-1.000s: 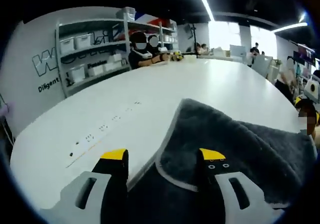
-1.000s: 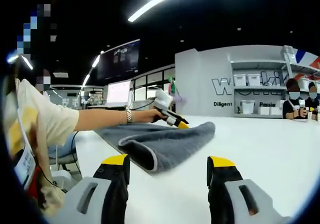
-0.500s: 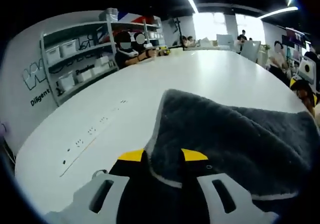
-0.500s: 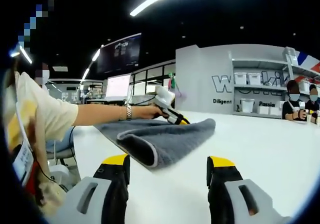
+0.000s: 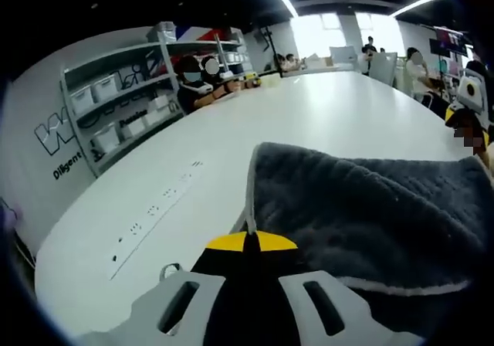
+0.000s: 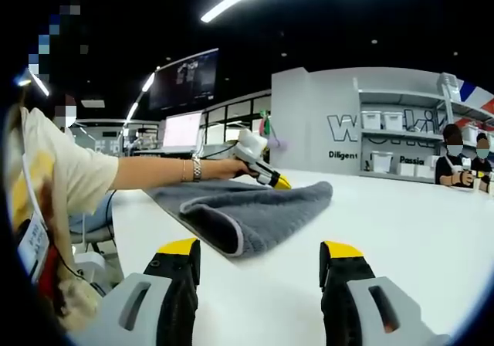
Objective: Fold the towel on the table until its edges align and the towel forms a compact rectangular stack.
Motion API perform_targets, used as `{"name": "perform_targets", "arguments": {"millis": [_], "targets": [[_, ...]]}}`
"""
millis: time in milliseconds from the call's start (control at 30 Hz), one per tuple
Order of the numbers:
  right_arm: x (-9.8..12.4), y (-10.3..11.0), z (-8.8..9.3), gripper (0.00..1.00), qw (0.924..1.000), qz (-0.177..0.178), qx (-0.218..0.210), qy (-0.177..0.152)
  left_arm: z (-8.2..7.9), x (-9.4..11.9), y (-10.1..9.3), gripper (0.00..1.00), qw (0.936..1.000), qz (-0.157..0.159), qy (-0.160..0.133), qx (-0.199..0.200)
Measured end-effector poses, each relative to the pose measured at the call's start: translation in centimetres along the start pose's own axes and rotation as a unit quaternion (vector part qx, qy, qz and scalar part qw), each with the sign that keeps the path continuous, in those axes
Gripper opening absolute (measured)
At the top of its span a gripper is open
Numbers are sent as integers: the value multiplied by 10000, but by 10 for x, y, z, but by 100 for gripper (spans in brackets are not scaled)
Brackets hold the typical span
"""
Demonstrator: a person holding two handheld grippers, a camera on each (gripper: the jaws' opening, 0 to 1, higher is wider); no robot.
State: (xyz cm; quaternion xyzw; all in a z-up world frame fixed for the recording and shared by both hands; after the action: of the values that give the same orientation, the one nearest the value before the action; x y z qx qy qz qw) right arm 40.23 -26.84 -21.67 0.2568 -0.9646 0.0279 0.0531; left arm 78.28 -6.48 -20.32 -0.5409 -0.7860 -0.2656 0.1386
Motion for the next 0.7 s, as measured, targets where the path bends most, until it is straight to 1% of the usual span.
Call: {"name": "perform_targets", "arguments": {"millis": [133, 200, 300, 400, 433, 600, 700], "targets": [[0, 1, 0, 62, 10000, -17, 13, 17, -3, 6, 4, 1, 10000, -34, -5, -28], [0, 1, -1, 62, 10000, -19, 13, 12, -5, 11, 6, 1, 9999, -108, 15, -86], [0, 2, -1, 62, 10000, -11, 25, 19, -10, 21, 8, 1, 9998, -169, -12, -120], [-1, 2, -2, 62, 10000, 12, 46, 24, -18, 31, 14, 1, 9997, -222, -55, -33], [-1, 2, -2, 62, 10000, 0, 37, 14, -21, 36, 16, 1, 9995, -293, -49, -56], [-2, 3, -3, 62, 10000, -30, 54, 21, -26, 49, 20, 1, 9990, -439, 89, 12], [-3, 4, -3, 62, 10000, -50, 54, 17, -29, 57, 21, 1, 9984, -525, 190, -11]]}}
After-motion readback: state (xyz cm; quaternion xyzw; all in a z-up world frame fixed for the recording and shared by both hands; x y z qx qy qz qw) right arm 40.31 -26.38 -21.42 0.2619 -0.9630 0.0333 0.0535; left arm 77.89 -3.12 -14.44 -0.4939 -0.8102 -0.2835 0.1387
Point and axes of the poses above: the point that each gripper's makers call its tool centre point, and the gripper's own axes: x roughly backward along the fingers, y roughly to its left, z roughly out of its underside, the point moved 9 cm from there along x, roughly backward along the fingers, and after that the axes turned 2 degrees about y, right-handed, at the moved point
